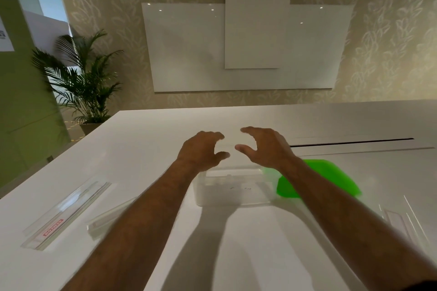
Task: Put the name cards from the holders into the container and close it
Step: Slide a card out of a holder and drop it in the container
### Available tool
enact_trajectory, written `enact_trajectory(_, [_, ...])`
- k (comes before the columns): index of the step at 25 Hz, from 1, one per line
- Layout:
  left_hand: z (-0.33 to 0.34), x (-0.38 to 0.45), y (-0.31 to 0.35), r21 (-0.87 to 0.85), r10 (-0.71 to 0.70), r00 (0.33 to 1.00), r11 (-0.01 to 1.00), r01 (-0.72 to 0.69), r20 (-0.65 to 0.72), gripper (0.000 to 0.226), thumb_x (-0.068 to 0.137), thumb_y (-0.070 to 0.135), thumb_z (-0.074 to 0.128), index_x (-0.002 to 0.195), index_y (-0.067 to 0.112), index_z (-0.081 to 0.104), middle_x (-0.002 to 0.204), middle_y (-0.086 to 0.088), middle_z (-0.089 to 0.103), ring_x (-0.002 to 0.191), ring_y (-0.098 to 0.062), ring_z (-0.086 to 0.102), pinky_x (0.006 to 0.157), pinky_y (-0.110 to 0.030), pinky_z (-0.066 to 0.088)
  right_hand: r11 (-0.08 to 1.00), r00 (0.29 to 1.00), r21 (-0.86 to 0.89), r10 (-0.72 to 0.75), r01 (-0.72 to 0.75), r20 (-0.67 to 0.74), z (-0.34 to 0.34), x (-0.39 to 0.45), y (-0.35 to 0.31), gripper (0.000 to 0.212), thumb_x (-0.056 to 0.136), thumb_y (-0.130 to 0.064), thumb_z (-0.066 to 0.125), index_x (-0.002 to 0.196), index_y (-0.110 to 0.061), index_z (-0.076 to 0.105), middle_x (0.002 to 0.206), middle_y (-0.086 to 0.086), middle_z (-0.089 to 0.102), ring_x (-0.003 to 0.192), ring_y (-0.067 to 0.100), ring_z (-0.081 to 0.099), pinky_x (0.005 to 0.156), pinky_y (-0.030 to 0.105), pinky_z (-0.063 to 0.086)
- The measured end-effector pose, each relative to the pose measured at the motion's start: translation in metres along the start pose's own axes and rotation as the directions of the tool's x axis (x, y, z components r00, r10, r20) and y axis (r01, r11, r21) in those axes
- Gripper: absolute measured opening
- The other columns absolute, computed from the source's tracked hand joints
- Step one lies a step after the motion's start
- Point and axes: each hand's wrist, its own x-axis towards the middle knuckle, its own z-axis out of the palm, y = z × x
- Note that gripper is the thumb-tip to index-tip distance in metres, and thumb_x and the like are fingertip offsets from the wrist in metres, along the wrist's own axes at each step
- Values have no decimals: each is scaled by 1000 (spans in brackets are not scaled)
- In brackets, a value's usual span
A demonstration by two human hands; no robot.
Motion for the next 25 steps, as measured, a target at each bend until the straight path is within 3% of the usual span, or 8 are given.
enact_trajectory(4, [5, -20, 2, 47, 30, 975, 999, -20, -220, 83, 88, 71, 44, 149, 15, 39, 154, -5, 43, 144, -24, 35, 116, -43, 32, 987, 999, -158, -25, 20, -33, 5, -20, -4, 83, 90, -71, 29, 154, -21, 16, 163, 6, 20, 150, 24, 18, 120, 47, 19])
enact_trajectory(6, [9, -31, 4, 99, 7, 973, 995, 16, -230, 94, 86, 78, 29, 154, 13, 27, 161, -7, 30, 150, -26, 21, 121, -49, 22, 980, 999, -199, -3, -6, -45, 6, -29, -4, 89, 88, -76, 19, 156, -22, 1, 165, 7, 1, 152, 25, 0, 122, 52, 7])
enact_trajectory(9, [18, -45, 5, 167, -20, 974, 984, 59, -225, 102, 82, 84, 14, 158, 15, 7, 166, -7, 8, 153, -26, 3, 123, -53, 9, 970, 997, -243, 17, -34, -72, 8, -45, -6, 93, 86, -79, 16, 154, -23, -12, 164, 8, -12, 151, 25, -12, 121, 55, -1])
enact_trajectory(16, [29, -61, 13, 186, -28, 964, 979, 79, -264, 107, 78, 87, 16, 157, 17, -5, 166, -7, -2, 153, -28, -5, 122, -56, 2, 943, 995, -322, 59, -80, -74, 16, -75, 0, 98, 83, -83, 15, 153, -23, -16, 163, 10, -17, 150, 28, -16, 119, 58, -1])
enact_trajectory(25, [46, -55, 47, 146, 44, 962, 989, -4, -271, 108, 80, 88, 16, 158, 14, 3, 167, -10, 2, 153, -28, -2, 122, -54, 3, 893, 984, -414, 154, -175, -85, -6, -115, 36, 98, 83, -82, 18, 155, -20, -9, 164, 12, -8, 151, 30, -7, 119, 60, 4])
